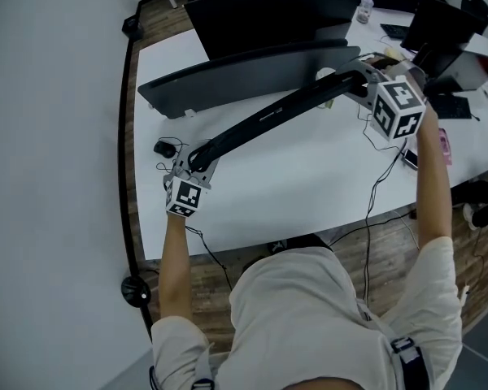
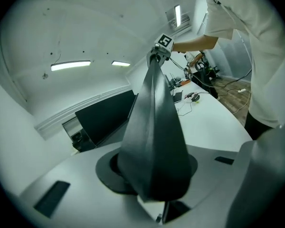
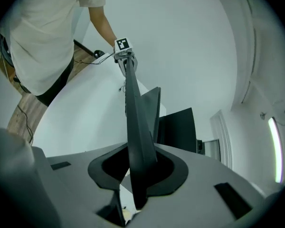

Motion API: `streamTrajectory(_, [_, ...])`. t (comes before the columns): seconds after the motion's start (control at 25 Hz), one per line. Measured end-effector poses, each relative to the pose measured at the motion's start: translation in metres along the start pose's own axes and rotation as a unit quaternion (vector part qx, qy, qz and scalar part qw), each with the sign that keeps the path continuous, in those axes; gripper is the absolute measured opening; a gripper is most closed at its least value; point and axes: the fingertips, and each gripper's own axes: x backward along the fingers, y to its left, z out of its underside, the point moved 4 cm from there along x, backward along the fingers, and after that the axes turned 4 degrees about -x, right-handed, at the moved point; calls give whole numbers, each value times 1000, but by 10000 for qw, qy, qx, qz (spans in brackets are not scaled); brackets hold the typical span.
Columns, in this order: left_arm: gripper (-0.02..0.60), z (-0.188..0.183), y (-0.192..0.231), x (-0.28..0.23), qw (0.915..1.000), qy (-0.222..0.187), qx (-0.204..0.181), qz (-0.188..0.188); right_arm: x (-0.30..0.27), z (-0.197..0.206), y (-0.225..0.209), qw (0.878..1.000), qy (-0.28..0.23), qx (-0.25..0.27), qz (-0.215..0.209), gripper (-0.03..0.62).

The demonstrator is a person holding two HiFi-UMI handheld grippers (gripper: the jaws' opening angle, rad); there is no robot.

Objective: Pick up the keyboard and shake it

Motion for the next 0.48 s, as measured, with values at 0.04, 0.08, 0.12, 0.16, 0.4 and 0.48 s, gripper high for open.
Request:
streamTrajectory(0.04, [115, 2, -1, 2, 9999, 38, 16, -115, 3, -6, -6, 9999, 34, 163, 26, 107])
streamTrajectory(0.08, [115, 5, -2, 5, 9997, 63, 79, -228, 6, -14, -12, 9994, 71, 324, 47, 107])
streamTrajectory(0.12, [115, 8, -2, 7, 9992, 70, 185, -347, 9, -21, -17, 9988, 119, 478, 70, 107])
streamTrajectory(0.16, [115, 7, -1, 9, 9984, 53, 310, -481, 12, -28, -23, 9978, 183, 623, 101, 107])
streamTrajectory(0.4, [127, -16, 16, 21, 9893, -200, 638, -1300, 33, -60, -64, 9890, 511, 1333, 387, 109])
streamTrajectory(0.48, [127, -12, 12, 24, 9869, -170, 516, -1520, 43, -70, -76, 9852, 543, 1552, 490, 110])
